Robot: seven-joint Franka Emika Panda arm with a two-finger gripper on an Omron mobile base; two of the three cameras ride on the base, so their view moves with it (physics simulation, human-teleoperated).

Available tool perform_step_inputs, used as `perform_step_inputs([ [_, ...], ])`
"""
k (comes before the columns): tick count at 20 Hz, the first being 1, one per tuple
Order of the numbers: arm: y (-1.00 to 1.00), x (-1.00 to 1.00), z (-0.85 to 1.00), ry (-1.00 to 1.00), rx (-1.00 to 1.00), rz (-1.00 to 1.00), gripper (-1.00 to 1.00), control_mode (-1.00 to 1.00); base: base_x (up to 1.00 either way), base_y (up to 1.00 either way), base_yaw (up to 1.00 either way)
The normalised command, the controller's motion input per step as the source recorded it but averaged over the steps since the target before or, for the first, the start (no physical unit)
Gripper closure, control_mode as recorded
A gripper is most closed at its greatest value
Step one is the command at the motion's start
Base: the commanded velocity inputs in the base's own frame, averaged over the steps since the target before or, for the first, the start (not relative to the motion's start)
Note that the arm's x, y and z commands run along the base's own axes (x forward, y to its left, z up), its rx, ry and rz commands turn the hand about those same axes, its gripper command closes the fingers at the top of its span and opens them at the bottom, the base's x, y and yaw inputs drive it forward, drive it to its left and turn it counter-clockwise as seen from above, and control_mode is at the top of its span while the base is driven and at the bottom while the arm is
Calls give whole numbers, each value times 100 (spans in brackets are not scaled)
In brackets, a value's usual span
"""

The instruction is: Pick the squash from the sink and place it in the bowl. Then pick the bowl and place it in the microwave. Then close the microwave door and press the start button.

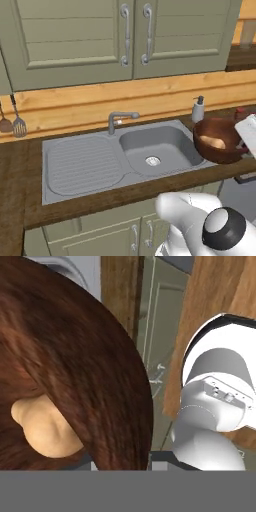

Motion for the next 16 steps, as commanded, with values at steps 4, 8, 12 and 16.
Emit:
perform_step_inputs([
  [4,0,0,0,0,0,0,100,100,-47,0,-76],
  [8,0,0,0,0,0,0,100,100,-32,0,-87],
  [12,0,0,0,0,0,0,100,100,-14,0,-92],
  [16,0,0,0,0,0,0,100,100,0,0,-93],
])
